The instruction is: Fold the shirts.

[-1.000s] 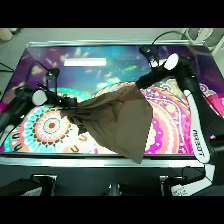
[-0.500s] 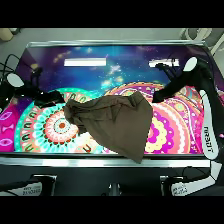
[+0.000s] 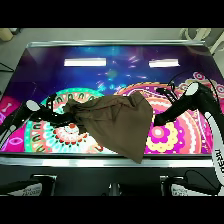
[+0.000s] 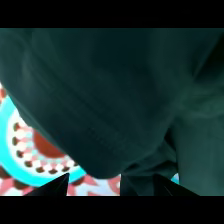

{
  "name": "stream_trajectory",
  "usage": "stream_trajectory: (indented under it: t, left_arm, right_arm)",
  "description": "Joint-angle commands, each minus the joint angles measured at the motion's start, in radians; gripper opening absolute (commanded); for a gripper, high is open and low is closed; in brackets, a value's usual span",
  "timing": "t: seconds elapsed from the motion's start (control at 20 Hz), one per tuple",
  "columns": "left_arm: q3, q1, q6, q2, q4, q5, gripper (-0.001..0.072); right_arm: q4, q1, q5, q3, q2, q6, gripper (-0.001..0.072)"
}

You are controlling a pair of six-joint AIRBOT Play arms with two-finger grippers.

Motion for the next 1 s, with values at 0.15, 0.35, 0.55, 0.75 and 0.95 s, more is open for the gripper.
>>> stream_trajectory:
  t: [0.15,0.35,0.55,0.75,0.95]
  left_arm:
    - [-0.033,-0.037,-0.018,-0.054,-0.029,0.132,0.058]
    - [-0.027,-0.035,-0.028,-0.053,-0.026,0.165,0.0035]
    - [-0.011,-0.036,-0.016,-0.014,-0.026,0.161,0.003]
    - [-0.011,-0.059,-0.019,0.031,-0.027,0.156,0.003]
    - [-0.011,-0.067,-0.019,0.073,-0.029,0.136,0.0031]
  right_arm:
    - [0.042,-0.001,-0.026,-0.117,0.019,0.001,0.0573]
    - [0.13,-0.001,-0.023,-0.298,0.019,-0.013,0.0633]
    - [0.22,-0.001,-0.068,-0.423,0.025,-0.027,0.0633]
    - [0.276,0.065,-0.167,-0.511,0.025,-0.019,0.0629]
    - [0.283,0.274,-0.322,-0.513,0.027,0.101,0.0411]
